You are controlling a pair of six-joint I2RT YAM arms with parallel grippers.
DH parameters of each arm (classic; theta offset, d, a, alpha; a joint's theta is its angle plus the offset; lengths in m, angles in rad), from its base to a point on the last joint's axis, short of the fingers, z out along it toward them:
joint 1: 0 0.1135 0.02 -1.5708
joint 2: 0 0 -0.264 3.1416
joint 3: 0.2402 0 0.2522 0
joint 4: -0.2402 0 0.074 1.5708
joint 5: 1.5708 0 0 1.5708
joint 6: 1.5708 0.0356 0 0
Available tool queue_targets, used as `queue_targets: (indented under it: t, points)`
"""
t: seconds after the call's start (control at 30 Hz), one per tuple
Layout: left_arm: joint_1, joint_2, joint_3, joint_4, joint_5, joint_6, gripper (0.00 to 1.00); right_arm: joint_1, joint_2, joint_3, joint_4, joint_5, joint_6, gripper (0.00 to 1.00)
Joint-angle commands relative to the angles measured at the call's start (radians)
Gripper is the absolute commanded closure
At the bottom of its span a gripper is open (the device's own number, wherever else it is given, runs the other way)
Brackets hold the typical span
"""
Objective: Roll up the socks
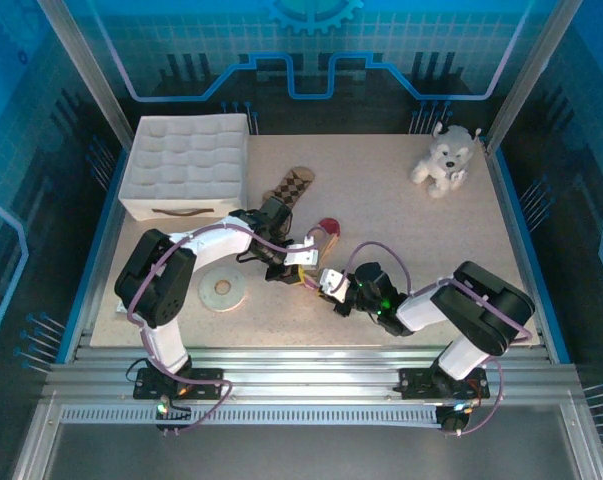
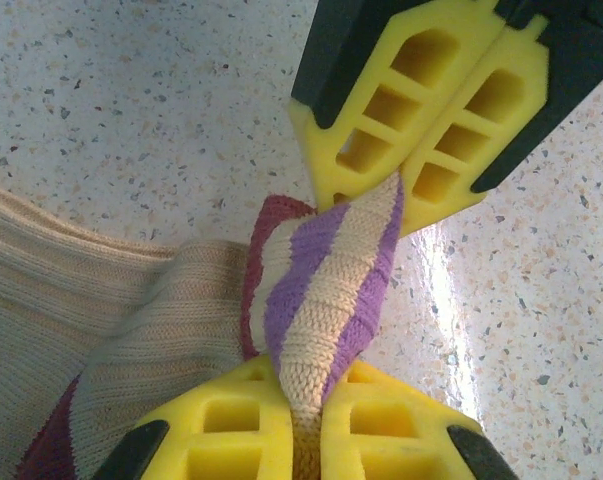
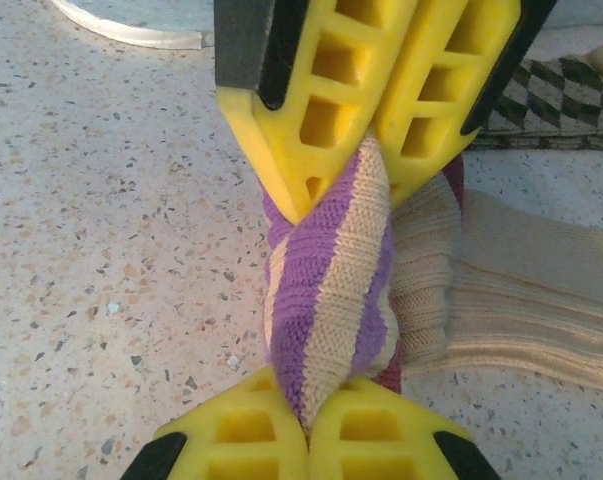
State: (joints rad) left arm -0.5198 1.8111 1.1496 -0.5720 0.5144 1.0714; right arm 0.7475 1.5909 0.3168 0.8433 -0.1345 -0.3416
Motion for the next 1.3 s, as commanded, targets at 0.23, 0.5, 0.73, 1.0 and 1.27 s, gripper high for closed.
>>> queue_targets:
  t: [0.23, 0.5, 0.73, 1.0, 1.27]
  points:
    - [0.035, -0.091, -0.038, 0.097, 0.075, -0.198, 0.72, 0.005, -0.105, 0.166, -0.422, -0.116, 0.074, 1.0]
    - [0.147, -0.17, -0.058, 0.162, 0.232, -0.376, 0.64, -0.006, -0.049, 0.211, -0.489, -0.179, 0.098, 1.0]
    - [0.189, -0.175, -0.028, 0.143, 0.253, -0.52, 0.63, -0.008, 0.006, 0.229, -0.492, -0.218, 0.098, 1.0]
    - [0.143, 0.055, 0.106, 0.137, 0.141, -0.954, 0.76, -0.008, 0.044, 0.255, -0.524, -0.253, 0.1, 1.0]
    - [0.092, 0.171, 0.076, 0.304, 0.073, -1.128, 0.81, -0.016, 0.049, 0.267, -0.549, -0.274, 0.124, 1.0]
